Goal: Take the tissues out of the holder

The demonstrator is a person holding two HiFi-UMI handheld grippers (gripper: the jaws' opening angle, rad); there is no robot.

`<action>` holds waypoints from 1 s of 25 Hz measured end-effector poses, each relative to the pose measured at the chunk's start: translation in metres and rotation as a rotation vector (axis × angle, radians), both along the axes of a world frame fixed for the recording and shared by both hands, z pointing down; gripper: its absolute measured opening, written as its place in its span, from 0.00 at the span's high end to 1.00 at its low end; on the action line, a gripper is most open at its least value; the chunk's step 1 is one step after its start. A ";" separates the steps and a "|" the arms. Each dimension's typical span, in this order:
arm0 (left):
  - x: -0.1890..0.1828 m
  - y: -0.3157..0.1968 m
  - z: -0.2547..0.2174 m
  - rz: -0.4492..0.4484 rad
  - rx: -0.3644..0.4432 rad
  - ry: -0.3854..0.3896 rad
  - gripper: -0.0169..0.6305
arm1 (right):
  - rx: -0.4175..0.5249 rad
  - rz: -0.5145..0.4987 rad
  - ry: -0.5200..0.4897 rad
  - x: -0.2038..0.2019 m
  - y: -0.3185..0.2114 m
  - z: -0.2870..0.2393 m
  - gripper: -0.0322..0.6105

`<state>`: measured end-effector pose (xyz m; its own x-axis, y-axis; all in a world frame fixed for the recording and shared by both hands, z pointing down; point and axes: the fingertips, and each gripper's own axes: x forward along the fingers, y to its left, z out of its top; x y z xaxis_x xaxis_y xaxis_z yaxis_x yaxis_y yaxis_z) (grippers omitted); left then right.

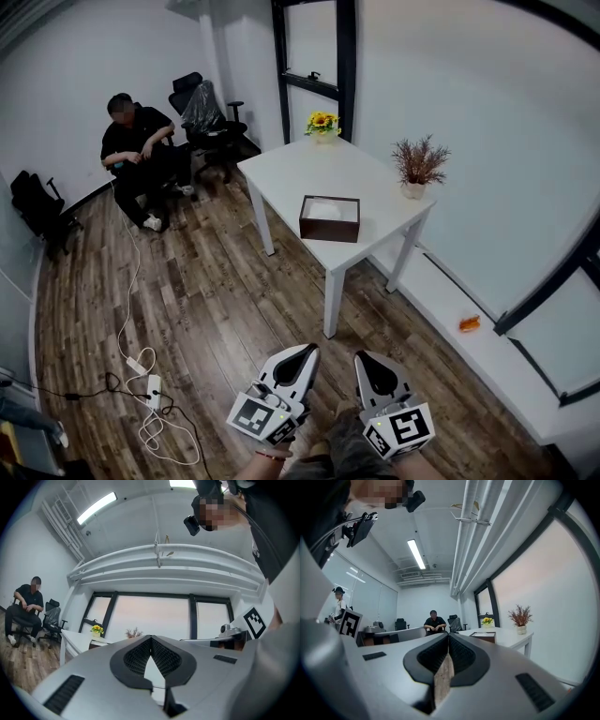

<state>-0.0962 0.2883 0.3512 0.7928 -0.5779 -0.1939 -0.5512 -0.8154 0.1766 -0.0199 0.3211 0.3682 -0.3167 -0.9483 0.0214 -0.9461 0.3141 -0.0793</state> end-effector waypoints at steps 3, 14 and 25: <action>-0.002 -0.020 0.007 -0.024 -0.018 -0.008 0.96 | -0.014 -0.012 -0.017 0.002 -0.020 0.007 0.94; 0.015 -0.121 0.001 -0.083 -0.007 -0.016 0.96 | 0.004 -0.086 0.006 0.019 -0.121 -0.001 0.94; 0.048 -0.187 0.003 -0.075 -0.014 -0.009 0.96 | 0.016 -0.152 0.045 0.037 -0.191 -0.004 0.94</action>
